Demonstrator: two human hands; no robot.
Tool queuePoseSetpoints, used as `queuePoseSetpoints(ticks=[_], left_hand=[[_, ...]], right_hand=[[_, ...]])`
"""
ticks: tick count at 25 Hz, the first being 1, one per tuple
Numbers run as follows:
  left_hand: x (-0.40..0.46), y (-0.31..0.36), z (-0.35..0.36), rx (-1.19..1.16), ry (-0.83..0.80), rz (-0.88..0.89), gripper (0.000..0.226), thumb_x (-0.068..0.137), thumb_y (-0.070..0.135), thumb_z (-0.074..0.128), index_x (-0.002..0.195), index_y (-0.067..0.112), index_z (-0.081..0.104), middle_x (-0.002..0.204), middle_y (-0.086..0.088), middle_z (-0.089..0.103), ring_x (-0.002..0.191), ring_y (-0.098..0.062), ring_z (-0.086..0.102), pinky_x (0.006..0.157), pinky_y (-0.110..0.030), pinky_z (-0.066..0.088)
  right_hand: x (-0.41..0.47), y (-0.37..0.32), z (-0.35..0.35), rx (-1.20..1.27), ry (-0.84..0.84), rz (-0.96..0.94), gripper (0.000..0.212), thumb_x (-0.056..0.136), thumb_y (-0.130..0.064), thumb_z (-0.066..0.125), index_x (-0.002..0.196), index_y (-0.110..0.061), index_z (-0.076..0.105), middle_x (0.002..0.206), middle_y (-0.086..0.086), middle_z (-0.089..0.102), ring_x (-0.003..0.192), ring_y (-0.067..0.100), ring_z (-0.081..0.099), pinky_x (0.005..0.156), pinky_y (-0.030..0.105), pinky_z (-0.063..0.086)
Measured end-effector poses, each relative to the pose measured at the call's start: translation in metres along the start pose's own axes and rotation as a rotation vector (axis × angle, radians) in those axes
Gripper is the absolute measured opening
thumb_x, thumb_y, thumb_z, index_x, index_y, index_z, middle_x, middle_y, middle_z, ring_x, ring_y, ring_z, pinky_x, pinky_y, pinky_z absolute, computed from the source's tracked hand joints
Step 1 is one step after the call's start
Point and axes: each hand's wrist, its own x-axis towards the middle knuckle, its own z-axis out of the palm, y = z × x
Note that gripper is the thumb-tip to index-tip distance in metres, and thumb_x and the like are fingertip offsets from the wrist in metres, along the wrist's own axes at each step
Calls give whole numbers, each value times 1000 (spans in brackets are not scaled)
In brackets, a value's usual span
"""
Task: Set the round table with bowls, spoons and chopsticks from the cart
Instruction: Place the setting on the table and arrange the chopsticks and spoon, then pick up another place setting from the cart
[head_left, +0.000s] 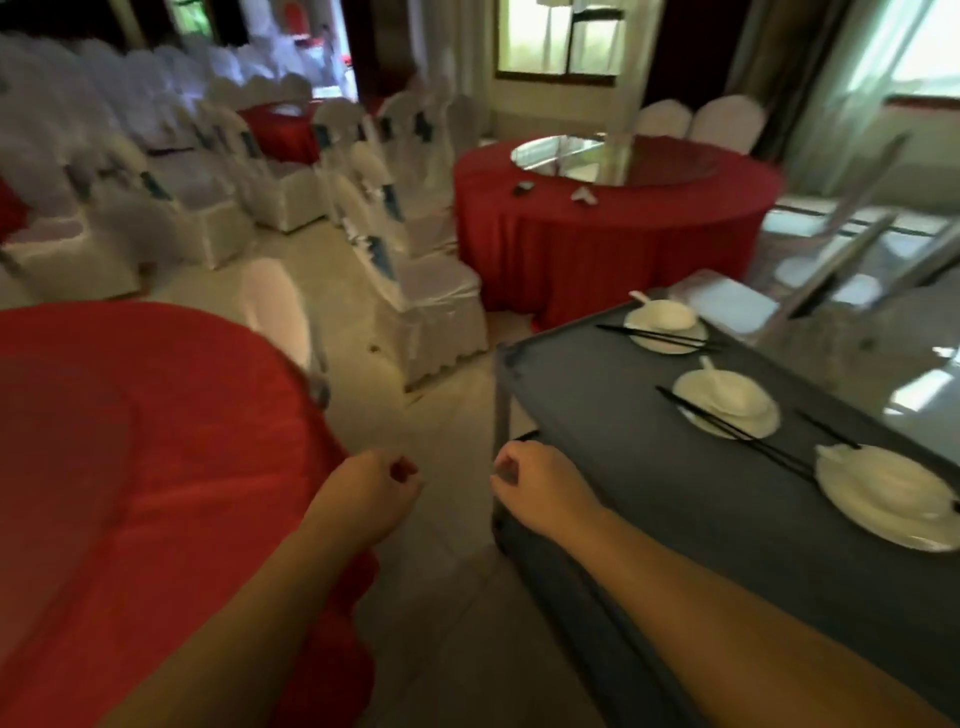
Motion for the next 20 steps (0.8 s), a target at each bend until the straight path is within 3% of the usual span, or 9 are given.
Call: queuePoseSetpoints(ticks=[4, 7, 13, 20], left_hand=[[95, 99, 39, 24, -193, 160, 11, 90, 41, 63, 98, 34, 66, 95, 11, 68, 83, -6, 62, 72, -27, 50], [166, 157, 74, 75, -266, 315, 21, 92, 42, 61, 107, 29, 68, 104, 9, 69, 86, -9, 61, 74, -26, 48], [305, 236, 163, 56, -438, 511, 28, 92, 37, 64, 115, 22, 66, 112, -2, 69, 98, -17, 64, 87, -36, 56], [405, 299, 237, 136, -643, 703, 39, 94, 34, 63, 128, 14, 63, 127, -9, 65, 116, -25, 61, 99, -40, 52]], right_hand=[[23, 79, -79, -106, 119, 161, 18, 90, -30, 66, 101, -16, 69, 103, 6, 68, 96, 25, 65, 81, 33, 51], [44, 135, -115, -173, 161, 306, 19, 91, -30, 64, 106, -18, 68, 107, 6, 68, 106, 25, 64, 84, 35, 51], [93, 233, -142, -145, 345, 734, 19, 93, -28, 64, 110, -22, 69, 112, 4, 68, 89, 18, 63, 79, 31, 54], [116, 296, -155, -65, 499, 1149, 39, 95, -23, 59, 132, -10, 63, 128, 14, 67, 113, 31, 64, 88, 38, 52]])
